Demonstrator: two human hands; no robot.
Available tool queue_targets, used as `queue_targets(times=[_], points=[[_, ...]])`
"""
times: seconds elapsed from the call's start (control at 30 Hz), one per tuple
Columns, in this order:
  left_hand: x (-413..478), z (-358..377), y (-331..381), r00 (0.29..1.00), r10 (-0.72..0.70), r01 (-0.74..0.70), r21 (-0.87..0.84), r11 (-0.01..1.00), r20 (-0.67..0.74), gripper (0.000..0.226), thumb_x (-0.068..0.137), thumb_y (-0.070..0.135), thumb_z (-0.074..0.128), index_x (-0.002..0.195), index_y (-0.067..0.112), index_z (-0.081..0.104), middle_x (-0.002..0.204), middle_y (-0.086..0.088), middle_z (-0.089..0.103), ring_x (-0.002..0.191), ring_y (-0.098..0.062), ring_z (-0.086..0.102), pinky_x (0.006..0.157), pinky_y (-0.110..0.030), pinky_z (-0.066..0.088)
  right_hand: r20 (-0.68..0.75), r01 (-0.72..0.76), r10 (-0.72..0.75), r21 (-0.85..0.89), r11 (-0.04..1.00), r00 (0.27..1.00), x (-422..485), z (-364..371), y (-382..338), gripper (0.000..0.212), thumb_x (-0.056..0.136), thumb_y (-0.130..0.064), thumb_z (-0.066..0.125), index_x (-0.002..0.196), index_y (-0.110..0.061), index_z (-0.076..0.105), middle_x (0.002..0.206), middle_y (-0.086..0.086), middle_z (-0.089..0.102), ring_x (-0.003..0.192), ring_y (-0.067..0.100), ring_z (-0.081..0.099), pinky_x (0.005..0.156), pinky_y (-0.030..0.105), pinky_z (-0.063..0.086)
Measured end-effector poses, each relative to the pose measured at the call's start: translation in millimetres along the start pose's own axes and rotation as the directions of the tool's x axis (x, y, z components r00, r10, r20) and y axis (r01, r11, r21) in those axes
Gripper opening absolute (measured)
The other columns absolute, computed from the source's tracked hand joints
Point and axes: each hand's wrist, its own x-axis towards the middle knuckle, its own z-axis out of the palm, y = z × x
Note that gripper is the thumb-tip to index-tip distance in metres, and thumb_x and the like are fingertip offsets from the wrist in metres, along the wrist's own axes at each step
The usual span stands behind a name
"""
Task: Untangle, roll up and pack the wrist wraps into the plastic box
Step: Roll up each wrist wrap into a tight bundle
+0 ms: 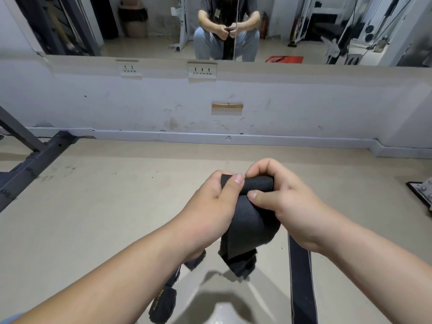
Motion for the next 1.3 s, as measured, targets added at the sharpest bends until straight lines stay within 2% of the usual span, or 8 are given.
queue_targets(times=[0.13, 0.27, 0.43, 0.57, 0.73, 1.03, 1.13, 1.3], points=[[0.6, -2.2, 4.4, 0.982, 0.177, -0.175, 0.036, 0.984, -0.060, 0.008, 0.107, 0.039, 0.053, 0.111, 0.038, 0.059, 0.104, 0.006, 0.074, 0.103, -0.016, 0.071, 0.096, -0.046, 0.056, 0.049, -0.163, 0.155, 0.309, 0.937, 0.987, 1.6, 1.6, -10.9, 0.041, 0.082, -0.023, 0.076, 0.122, -0.020, 0.065, 0.099, 0.005, 0.075, 0.090, 0.022, 0.075, 0.077, 0.031, 0.057], [-1.0, -5.4, 2.6, 0.960, 0.277, -0.270, 0.139, 0.953, -0.034, 0.023, 0.109, 0.017, 0.052, 0.117, 0.038, 0.053, 0.106, 0.007, 0.070, 0.100, -0.016, 0.067, 0.091, -0.042, 0.057, 0.118, -0.270, 0.253, 0.161, 0.949, 0.960, 3.2, 4.6, -8.5, 0.048, 0.108, -0.051, 0.045, 0.124, -0.016, 0.074, 0.117, 0.008, 0.080, 0.112, 0.023, 0.076, 0.103, 0.038, 0.055], [1.6, -7.5, -4.8, 0.885, 0.466, -0.428, 0.399, 0.811, 0.001, 0.029, 0.104, 0.008, 0.055, 0.124, 0.028, 0.053, 0.118, 0.012, 0.062, 0.113, -0.004, 0.060, 0.096, -0.020, 0.046, 0.147, -0.217, 0.184, 0.252, 0.943, 0.972, 1.6, 5.8, -6.9, 0.040, 0.111, -0.037, 0.042, 0.126, -0.011, 0.069, 0.117, 0.012, 0.078, 0.108, 0.025, 0.076, 0.090, 0.034, 0.061], [2.4, -4.5, 2.5, 0.991, 0.131, -0.132, 0.040, 0.990, 0.038, 0.032, 0.089, 0.044, 0.063, 0.119, 0.048, 0.055, 0.118, 0.008, 0.071, 0.113, -0.015, 0.069, 0.101, -0.040, 0.054, 0.059, -0.060, 0.048, 0.223, 0.973, 0.997, 2.8, 4.2, -1.9, 0.019, 0.111, -0.022, 0.047, 0.116, -0.010, 0.061, 0.099, 0.009, 0.074, 0.089, 0.019, 0.072, 0.074, 0.029, 0.058], [6.1, -2.5, 5.9, 0.988, -0.144, 0.152, -0.207, 0.966, 0.054, 0.062, 0.084, 0.082, 0.046, 0.122, 0.040, 0.068, 0.121, 0.000, 0.077, 0.117, -0.027, 0.073, 0.109, -0.057, 0.052, 0.000, 0.099, -0.100, -0.100, 0.990, 0.995, 3.2, 3.0, 2.2, 0.014, 0.110, -0.011, 0.051, 0.112, -0.024, 0.056, 0.085, -0.007, 0.069, 0.080, 0.010, 0.063, 0.074, 0.027, 0.052], [-2.4, 2.4, 5.0, 0.986, 0.138, -0.135, 0.039, 0.990, -0.088, 0.032, 0.106, 0.056, 0.038, 0.115, 0.029, 0.053, 0.108, 0.010, 0.069, 0.106, -0.009, 0.066, 0.098, -0.038, 0.053, 0.045, -0.058, 0.054, 0.100, 0.993, 0.998, -3.4, 10.2, -10.5, 0.028, 0.097, -0.047, 0.063, 0.116, -0.028, 0.059, 0.103, 0.000, 0.072, 0.094, 0.016, 0.070, 0.087, 0.036, 0.054], [-1.1, -5.7, 5.2, 0.982, 0.180, -0.173, 0.115, 0.978, -0.053, 0.019, 0.108, 0.044, 0.046, 0.115, 0.028, 0.053, 0.103, 0.007, 0.071, 0.097, -0.009, 0.067, 0.090, -0.035, 0.054, 0.054, -0.073, 0.070, 0.063, 0.995, 0.996, -3.1, 9.9, -8.6, 0.019, 0.103, -0.038, 0.058, 0.116, -0.024, 0.057, 0.095, -0.002, 0.073, 0.083, 0.010, 0.069, 0.068, 0.020, 0.053], [-2.5, -7.4, 6.0, 0.989, 0.145, -0.145, -0.020, 0.989, 0.011, 0.023, 0.105, 0.023, 0.061, 0.117, 0.041, 0.054, 0.102, 0.000, 0.074, 0.091, -0.021, 0.073, 0.084, -0.045, 0.059, 0.072, -0.093, 0.078, 0.235, 0.967, 0.994, 2.3, 2.0, -10.0, 0.028, 0.102, 0.002, 0.058, 0.101, -0.024, 0.067, 0.094, 0.007, 0.075, 0.081, 0.021, 0.070, 0.071, 0.030, 0.056]])
